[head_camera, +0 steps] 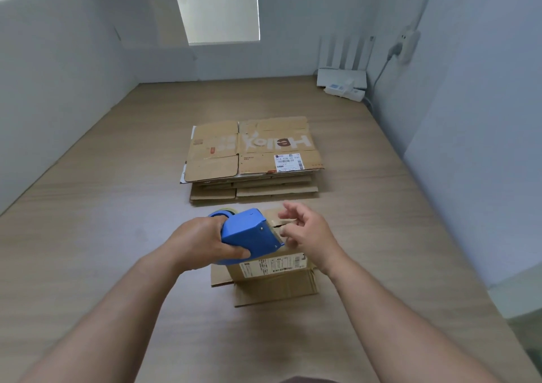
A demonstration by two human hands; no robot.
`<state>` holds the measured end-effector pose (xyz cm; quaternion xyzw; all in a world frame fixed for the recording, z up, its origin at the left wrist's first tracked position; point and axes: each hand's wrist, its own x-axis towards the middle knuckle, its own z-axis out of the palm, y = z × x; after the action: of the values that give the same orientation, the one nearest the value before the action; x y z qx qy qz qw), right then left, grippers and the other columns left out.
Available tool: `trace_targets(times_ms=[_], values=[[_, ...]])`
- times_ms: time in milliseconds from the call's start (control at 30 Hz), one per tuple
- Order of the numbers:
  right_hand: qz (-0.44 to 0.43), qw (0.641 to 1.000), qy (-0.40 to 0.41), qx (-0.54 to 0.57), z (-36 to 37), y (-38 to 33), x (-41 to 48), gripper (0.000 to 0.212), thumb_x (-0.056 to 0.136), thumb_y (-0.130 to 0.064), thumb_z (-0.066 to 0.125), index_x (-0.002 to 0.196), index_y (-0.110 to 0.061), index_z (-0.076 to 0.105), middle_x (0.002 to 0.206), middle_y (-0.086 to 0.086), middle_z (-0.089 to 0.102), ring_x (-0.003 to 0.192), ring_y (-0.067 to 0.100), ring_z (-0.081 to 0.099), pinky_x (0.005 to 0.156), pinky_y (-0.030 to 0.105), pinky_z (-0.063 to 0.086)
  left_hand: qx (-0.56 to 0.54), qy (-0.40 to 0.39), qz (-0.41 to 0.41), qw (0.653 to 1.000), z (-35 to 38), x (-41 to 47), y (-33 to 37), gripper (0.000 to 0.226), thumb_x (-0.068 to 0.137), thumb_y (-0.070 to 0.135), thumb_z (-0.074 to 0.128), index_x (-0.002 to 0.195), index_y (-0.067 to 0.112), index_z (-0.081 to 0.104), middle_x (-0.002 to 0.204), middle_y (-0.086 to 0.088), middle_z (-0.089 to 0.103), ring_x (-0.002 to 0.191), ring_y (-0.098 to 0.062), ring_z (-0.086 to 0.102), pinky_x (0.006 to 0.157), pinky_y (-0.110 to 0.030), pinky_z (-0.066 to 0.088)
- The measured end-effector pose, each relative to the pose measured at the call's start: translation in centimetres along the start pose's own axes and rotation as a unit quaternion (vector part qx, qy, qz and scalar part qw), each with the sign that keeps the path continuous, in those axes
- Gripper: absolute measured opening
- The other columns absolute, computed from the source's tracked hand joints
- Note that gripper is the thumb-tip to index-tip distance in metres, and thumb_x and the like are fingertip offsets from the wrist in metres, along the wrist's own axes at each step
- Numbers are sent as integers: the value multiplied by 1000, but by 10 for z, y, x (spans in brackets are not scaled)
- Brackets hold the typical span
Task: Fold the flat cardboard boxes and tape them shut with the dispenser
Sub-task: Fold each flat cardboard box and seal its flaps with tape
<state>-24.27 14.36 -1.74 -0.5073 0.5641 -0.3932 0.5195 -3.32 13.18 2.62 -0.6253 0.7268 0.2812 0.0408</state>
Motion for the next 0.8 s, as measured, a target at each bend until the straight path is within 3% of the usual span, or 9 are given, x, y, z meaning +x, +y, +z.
trace_targets(times_ms=[67,167,233,367,467,567,633,733,800], values=[[-8,1000,-16,23,0,-1,1,36,88,-5,62,122,-16,59,104,1,64,73,7,57,60,19,47,3,0,-1,1000,0,0,0,50,78,51,71,118,28,54,103,8,64,92,-9,58,85,-30,53],[-19,999,6,35,-1,-2,1,6,88,-10,65,85,-15,67,76,-3,64,64,4,57,56,18,46,15,-7,0,1000,-1,1,1,50,79,51,71,119,27,53,105,8,63,93,-9,58,84,-28,53],[-25,999,24,37,0,0,1,15,88,-10,64,74,-15,64,69,-3,63,60,5,55,54,18,45,25,-13,3,1000,-3,2,2,49,78,52,70,118,28,53,105,8,64,93,-9,59,85,-29,54],[-26,997,44,53,1,3,1,20,89,-11,62,70,-17,62,69,-2,64,59,6,53,55,18,43,3,-25,20,999,-17,3,3,43,74,57,72,108,32,60,96,11,66,87,-7,62,82,-30,56],[-11,996,70,54,1,5,1,24,91,-14,61,67,-18,60,56,-9,59,54,8,47,52,20,40,-32,-38,5,999,-32,4,14,40,73,62,70,94,29,61,88,8,67,80,-10,64,73,-24,52],[7,993,107,46,7,6,3,29,90,-16,61,62,-19,58,55,-8,55,52,9,42,51,23,36,-47,-57,-38,997,-42,8,18,71,53,84,64,88,23,61,85,4,67,78,-14,65,71,-23,47],[35,985,159,64,3,6,5,28,90,-17,60,62,-16,56,59,-2,53,56,13,43,51,26,35,-35,-68,-75,994,-46,10,11,82,41,87,63,89,20,63,86,2,68,80,-16,65,73,-27,46],[58,972,226,12,-14,7,7,23,90,-14,58,67,-9,57,70,6,61,63,14,50,54,24,39,4,-91,-137,986,-46,12,-4,63,61,75,70,91,20,61,91,1,66,84,-17,63,74,-28,44],[72,971,225,-30,-21,6,9,22,88,-13,59,67,-8,58,66,5,60,59,14,50,50,25,37,18,-87,-145,985,-43,15,-6,55,68,70,68,90,21,58,91,2,64,83,-15,61,71,-25,43]])
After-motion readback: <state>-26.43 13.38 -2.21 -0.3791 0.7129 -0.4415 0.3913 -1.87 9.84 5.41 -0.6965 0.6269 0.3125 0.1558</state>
